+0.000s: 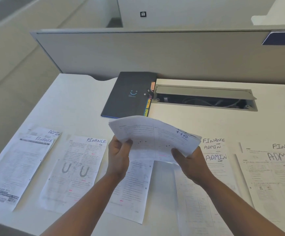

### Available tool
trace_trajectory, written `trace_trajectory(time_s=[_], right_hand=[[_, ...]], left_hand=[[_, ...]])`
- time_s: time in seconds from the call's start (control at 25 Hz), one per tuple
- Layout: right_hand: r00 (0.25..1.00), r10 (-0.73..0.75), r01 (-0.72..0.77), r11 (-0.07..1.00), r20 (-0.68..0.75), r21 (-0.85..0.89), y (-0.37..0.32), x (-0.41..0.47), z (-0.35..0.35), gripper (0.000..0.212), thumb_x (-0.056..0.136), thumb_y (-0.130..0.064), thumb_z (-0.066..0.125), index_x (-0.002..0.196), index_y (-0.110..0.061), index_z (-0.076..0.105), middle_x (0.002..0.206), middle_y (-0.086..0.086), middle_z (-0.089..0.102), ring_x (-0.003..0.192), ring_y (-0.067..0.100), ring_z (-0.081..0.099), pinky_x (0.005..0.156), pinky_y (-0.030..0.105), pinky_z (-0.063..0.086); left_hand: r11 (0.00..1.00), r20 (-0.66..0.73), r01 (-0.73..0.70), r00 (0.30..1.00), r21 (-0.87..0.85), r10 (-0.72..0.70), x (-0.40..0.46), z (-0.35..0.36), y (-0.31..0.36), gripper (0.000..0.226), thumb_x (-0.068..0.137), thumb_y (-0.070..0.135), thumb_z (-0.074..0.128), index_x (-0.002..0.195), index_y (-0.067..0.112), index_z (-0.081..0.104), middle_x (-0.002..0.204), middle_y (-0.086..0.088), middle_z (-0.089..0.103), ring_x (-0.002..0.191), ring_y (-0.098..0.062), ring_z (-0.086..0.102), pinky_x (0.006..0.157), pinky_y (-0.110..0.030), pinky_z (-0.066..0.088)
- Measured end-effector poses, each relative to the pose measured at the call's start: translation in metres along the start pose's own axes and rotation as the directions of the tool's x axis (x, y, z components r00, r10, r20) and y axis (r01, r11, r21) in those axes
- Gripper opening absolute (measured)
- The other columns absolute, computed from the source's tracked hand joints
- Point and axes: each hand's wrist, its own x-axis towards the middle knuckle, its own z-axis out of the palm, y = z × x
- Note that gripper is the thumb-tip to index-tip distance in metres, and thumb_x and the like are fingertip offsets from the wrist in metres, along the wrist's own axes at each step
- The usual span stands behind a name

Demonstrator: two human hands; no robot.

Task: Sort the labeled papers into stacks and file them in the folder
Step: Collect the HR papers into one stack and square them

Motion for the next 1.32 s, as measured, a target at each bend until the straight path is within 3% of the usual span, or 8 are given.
trace_trajectory(time_s=[0.12, 0.28, 0.4, 0.44, 0.48, 0.56, 0.96, 1.32], right_hand=[[1.000, -0.004, 0.004, 1.000, 0.018, -0.010, 0.005, 0.001, -0.001, 0.031, 0.093, -0.023, 0.062, 0.104, -0.052, 0.069, 0.103, 0.022, 0.068, 0.099, 0.056, 0.056, 0.084, 0.069, 0.047], [0.996, 0.081, -0.081, 0.996, 0.029, 0.028, 0.024, 0.002, -0.002, 0.009, 0.098, -0.004, 0.057, 0.104, -0.008, 0.062, 0.110, 0.044, 0.053, 0.105, 0.067, 0.047, 0.084, 0.081, 0.039], [0.993, 0.106, -0.106, 0.994, 0.044, 0.012, 0.028, 0.003, -0.006, 0.031, 0.093, -0.014, 0.059, 0.106, 0.013, 0.053, 0.097, 0.044, 0.054, 0.086, 0.064, 0.050, 0.081, 0.080, 0.034], [0.995, 0.090, -0.090, 0.996, 0.050, -0.002, 0.024, 0.003, -0.007, 0.038, 0.091, -0.020, 0.060, 0.104, 0.014, 0.055, 0.086, 0.037, 0.058, 0.071, 0.054, 0.050, 0.081, 0.043, 0.022], [0.995, 0.079, -0.079, 0.997, 0.059, 0.003, 0.018, 0.003, -0.009, 0.036, 0.089, -0.023, 0.063, 0.100, 0.012, 0.060, 0.076, 0.024, 0.062, 0.060, 0.036, 0.051, 0.060, 0.033, 0.047], [0.993, 0.088, -0.094, 0.992, 0.073, 0.083, 0.012, 0.004, -0.018, 0.014, 0.091, -0.012, 0.073, 0.100, -0.002, 0.072, 0.084, 0.011, 0.076, 0.071, 0.016, 0.066, 0.066, 0.028, 0.054], [0.942, 0.301, -0.314, 0.644, 0.147, 0.697, 0.020, -0.024, 0.007, 0.039, 0.089, -0.003, 0.067, 0.127, -0.010, 0.065, 0.129, 0.010, 0.072, 0.116, 0.025, 0.070, 0.088, 0.036, 0.061], [0.963, 0.267, -0.234, 0.876, -0.022, 0.421, 0.014, -0.012, -0.031, 0.029, 0.101, 0.001, 0.057, 0.115, -0.019, 0.074, 0.117, 0.003, 0.078, 0.110, 0.025, 0.074, 0.089, 0.044, 0.061]], left_hand=[[0.999, 0.013, 0.032, 0.999, -0.031, -0.031, 0.002, 0.002, -0.004, 0.031, 0.082, 0.020, 0.056, 0.097, 0.040, 0.075, 0.093, 0.012, 0.073, 0.091, -0.004, 0.066, 0.074, -0.019, 0.056], [0.979, 0.060, 0.186, 0.980, 0.081, -0.191, -0.002, 0.004, -0.014, 0.036, 0.083, 0.016, 0.057, 0.093, 0.045, 0.076, 0.093, 0.012, 0.076, 0.089, -0.004, 0.071, 0.072, -0.022, 0.058], [0.974, 0.073, 0.183, 0.978, 0.135, -0.194, 0.001, -0.001, -0.013, 0.030, 0.088, 0.019, 0.069, 0.097, 0.047, 0.077, 0.101, 0.013, 0.079, 0.094, -0.006, 0.074, 0.073, -0.019, 0.059], [0.969, 0.066, 0.188, 0.977, 0.160, -0.201, 0.003, -0.002, -0.012, 0.028, 0.091, 0.019, 0.071, 0.096, 0.045, 0.078, 0.101, 0.013, 0.080, 0.093, -0.005, 0.074, 0.072, -0.019, 0.059], [0.964, 0.047, 0.199, 0.977, 0.178, -0.210, 0.004, -0.003, -0.011, 0.025, 0.093, 0.018, 0.073, 0.095, 0.042, 0.080, 0.100, 0.013, 0.081, 0.092, -0.005, 0.075, 0.073, -0.019, 0.058], [0.961, -0.032, 0.237, 0.972, 0.144, -0.235, 0.009, -0.004, -0.011, 0.018, 0.096, 0.012, 0.074, 0.095, 0.029, 0.080, 0.098, 0.009, 0.082, 0.091, -0.008, 0.077, 0.076, -0.022, 0.057], [0.782, 0.033, 0.379, 0.908, -0.494, -0.418, -0.004, 0.017, -0.010, 0.040, 0.100, 0.000, 0.062, 0.129, 0.027, 0.068, 0.135, -0.008, 0.072, 0.125, -0.028, 0.068, 0.102, -0.056, 0.055], [0.838, -0.191, 0.367, 0.862, -0.403, -0.469, -0.012, 0.008, -0.009, 0.032, 0.097, -0.005, 0.065, 0.115, 0.021, 0.070, 0.111, -0.004, 0.080, 0.101, -0.023, 0.077, 0.071, -0.036, 0.064]])
